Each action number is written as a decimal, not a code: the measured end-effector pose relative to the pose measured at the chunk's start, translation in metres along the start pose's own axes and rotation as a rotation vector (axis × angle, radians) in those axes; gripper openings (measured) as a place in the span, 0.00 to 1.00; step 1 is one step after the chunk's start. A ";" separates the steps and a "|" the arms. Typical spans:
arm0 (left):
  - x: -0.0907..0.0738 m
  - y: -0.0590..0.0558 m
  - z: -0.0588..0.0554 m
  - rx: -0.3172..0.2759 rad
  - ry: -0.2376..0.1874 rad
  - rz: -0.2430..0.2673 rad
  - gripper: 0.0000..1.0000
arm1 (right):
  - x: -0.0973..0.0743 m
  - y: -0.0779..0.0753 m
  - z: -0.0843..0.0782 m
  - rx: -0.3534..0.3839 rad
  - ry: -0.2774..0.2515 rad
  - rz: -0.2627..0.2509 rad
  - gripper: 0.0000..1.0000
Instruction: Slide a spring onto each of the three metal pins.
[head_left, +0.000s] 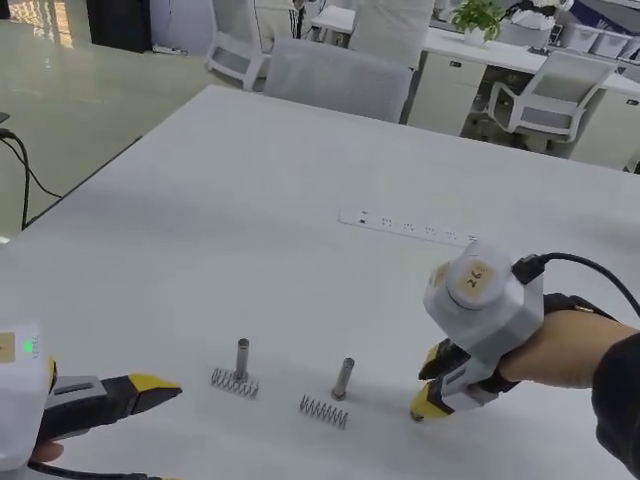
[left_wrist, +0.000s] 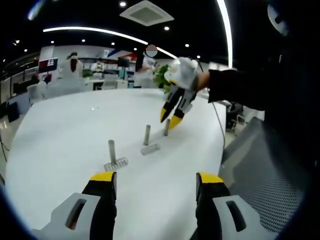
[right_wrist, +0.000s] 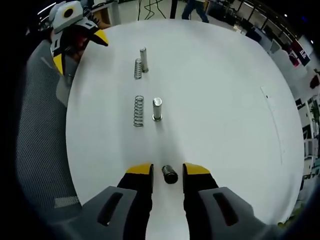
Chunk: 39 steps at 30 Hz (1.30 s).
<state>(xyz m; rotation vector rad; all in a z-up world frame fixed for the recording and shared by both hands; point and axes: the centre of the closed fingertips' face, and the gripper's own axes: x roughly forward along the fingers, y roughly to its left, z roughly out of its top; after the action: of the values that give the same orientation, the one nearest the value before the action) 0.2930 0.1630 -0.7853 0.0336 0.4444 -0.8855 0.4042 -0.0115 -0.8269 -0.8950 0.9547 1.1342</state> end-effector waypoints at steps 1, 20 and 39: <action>0.000 0.000 0.000 0.001 0.000 -0.001 0.59 | -0.001 0.001 0.001 0.000 -0.001 0.000 0.21; 0.000 -0.003 0.000 0.008 -0.003 -0.014 0.58 | -0.012 0.031 0.045 -0.061 -0.082 0.006 0.18; 0.000 -0.003 0.001 0.007 0.000 -0.008 0.57 | 0.028 0.049 0.049 -0.068 -0.066 0.067 0.14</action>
<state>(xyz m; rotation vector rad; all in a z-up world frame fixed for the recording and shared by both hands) 0.2912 0.1614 -0.7843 0.0379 0.4415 -0.8953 0.3684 0.0527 -0.8409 -0.8800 0.9020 1.2517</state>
